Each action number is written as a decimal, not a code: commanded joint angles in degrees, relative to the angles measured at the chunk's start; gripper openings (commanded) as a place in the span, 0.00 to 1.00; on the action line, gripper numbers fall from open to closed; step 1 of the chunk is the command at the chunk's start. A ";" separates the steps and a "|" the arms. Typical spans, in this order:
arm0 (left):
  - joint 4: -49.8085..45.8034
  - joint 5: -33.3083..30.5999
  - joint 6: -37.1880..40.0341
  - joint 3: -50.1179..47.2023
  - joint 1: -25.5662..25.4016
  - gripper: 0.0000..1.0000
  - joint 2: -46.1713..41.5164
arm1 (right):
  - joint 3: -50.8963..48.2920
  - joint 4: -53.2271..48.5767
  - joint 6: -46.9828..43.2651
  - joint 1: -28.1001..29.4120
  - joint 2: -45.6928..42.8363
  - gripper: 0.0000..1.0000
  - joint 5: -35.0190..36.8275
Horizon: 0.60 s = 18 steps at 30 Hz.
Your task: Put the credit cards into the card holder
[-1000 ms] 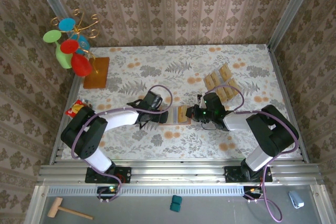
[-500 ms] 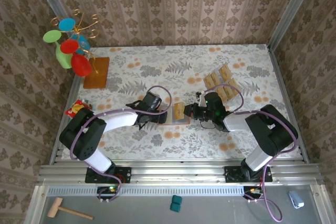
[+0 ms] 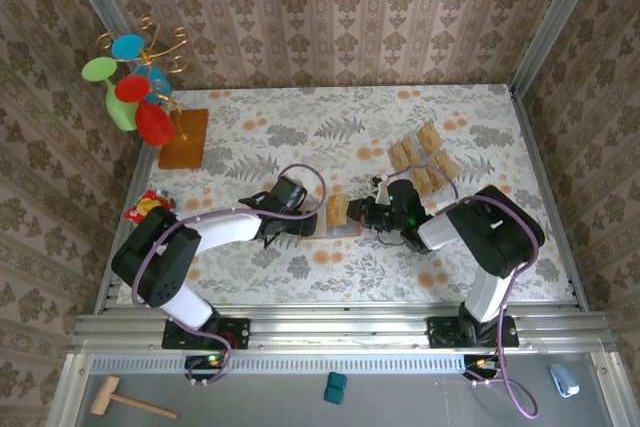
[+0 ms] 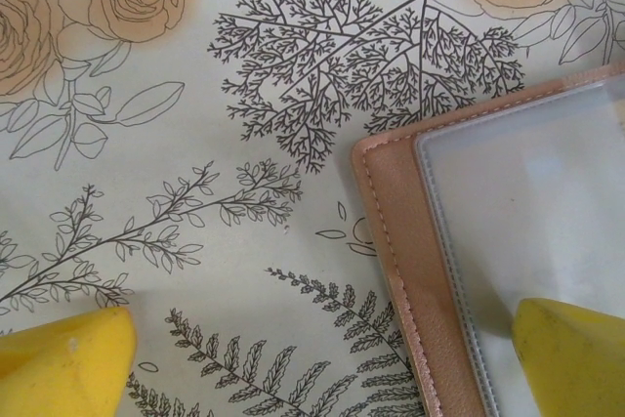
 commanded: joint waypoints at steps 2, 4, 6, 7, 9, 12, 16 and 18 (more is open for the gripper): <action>-2.94 -1.32 -0.53 -1.41 -0.30 1.00 -0.83 | -0.98 4.97 1.31 -0.28 2.06 0.00 -0.95; -2.92 -1.29 -0.52 -1.32 -0.26 1.00 -0.72 | -1.02 5.96 1.73 -0.32 2.81 0.00 -1.05; -2.87 -1.32 -0.53 -1.33 -0.25 1.00 -0.63 | -1.08 7.01 2.14 -0.28 3.52 0.00 -1.22; -2.82 -1.33 -0.62 -1.34 -0.23 1.00 -0.53 | -1.13 7.41 2.33 -0.28 3.87 0.00 -1.30; -2.84 -1.25 -0.64 -1.39 -0.28 1.00 -0.52 | -1.19 8.02 2.57 -0.19 4.42 0.00 -1.39; -2.89 -1.19 -0.61 -1.42 -0.32 1.00 -0.66 | -1.16 8.35 2.58 -0.12 5.07 0.00 -1.56; -2.94 -1.22 -0.77 -1.50 -0.32 1.00 -0.60 | -1.46 9.00 2.65 -0.11 5.95 0.00 -1.78; -3.02 -1.28 -0.74 -1.50 -0.24 1.00 -0.68 | -1.64 9.39 2.62 -0.10 6.50 0.00 -1.91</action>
